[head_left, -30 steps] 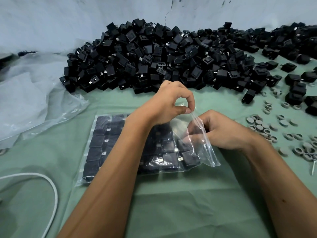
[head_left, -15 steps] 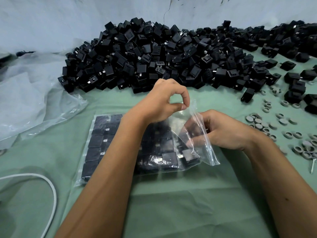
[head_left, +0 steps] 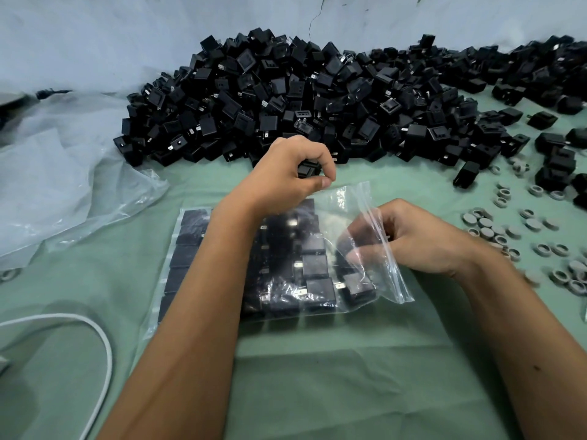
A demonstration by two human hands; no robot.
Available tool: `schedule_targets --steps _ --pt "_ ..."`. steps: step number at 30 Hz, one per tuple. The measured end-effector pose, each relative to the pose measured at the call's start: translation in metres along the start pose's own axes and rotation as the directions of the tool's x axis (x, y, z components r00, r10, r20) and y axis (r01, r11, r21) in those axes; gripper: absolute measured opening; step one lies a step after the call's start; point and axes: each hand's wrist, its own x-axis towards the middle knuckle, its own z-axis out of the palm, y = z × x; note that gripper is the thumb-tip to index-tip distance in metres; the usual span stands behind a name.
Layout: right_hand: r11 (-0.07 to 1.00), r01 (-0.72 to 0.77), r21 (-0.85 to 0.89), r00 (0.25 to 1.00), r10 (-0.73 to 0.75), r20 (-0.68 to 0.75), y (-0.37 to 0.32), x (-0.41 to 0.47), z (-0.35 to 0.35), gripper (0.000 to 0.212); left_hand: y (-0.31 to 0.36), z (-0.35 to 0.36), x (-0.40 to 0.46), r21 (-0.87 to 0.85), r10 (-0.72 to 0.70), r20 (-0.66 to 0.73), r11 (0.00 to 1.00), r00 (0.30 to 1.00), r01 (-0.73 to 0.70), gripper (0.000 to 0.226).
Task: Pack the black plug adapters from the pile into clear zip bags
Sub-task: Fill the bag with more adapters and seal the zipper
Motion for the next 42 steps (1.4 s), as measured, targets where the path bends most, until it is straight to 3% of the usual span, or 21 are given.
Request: schedule_targets --steps 15,21,23,25,27,29,32,34,38,42 --pt "0.993 0.028 -0.118 0.999 -0.023 0.039 0.001 0.005 0.003 0.03 -0.005 -0.005 -0.004 -0.022 -0.043 -0.042 0.999 0.998 0.043 0.008" --pt "0.992 -0.012 -0.128 1.0 0.015 0.019 0.006 0.002 -0.004 0.016 -0.006 -0.006 -0.006 -0.031 -0.055 -0.065 0.998 0.996 0.053 0.006" --pt "0.997 -0.039 -0.063 0.997 0.034 -0.067 0.01 0.002 -0.008 0.022 -0.006 -0.007 -0.007 -0.036 -0.066 -0.08 0.997 0.995 0.063 0.006" --pt "0.996 -0.086 0.028 0.959 0.09 -0.268 0.018 0.005 -0.012 0.023 -0.006 -0.008 -0.007 -0.043 -0.076 -0.102 0.996 0.992 0.072 0.006" --pt "0.989 -0.135 0.065 0.829 0.148 -0.539 0.026 0.007 -0.018 0.02 -0.005 -0.009 -0.008 -0.053 -0.082 -0.118 0.996 0.99 0.076 0.006" --pt "0.991 -0.063 0.118 0.736 0.126 -0.665 0.028 0.007 -0.024 0.015 -0.003 -0.008 -0.007 -0.078 -0.081 -0.118 0.994 0.99 0.073 0.006" --pt "0.958 0.167 0.233 0.792 0.01 -0.61 0.018 0.006 -0.02 0.012 0.0 -0.006 -0.006 -0.193 -0.072 -0.074 0.98 0.995 0.056 0.002" --pt "0.94 0.229 0.251 0.826 -0.051 -0.562 0.008 0.009 -0.01 0.016 0.003 -0.006 -0.005 -0.297 -0.03 -0.014 0.955 0.999 0.025 0.007" --pt "0.933 0.178 0.313 0.894 -0.02 -0.448 -0.019 0.025 0.003 0.018 0.004 -0.012 -0.008 -0.457 0.032 0.054 0.889 0.998 -0.004 0.014" --pt "0.936 0.059 0.348 0.925 0.08 -0.372 -0.056 0.06 0.007 0.014 -0.008 -0.036 -0.019 -0.516 -0.041 -0.03 0.856 0.999 0.019 0.002"
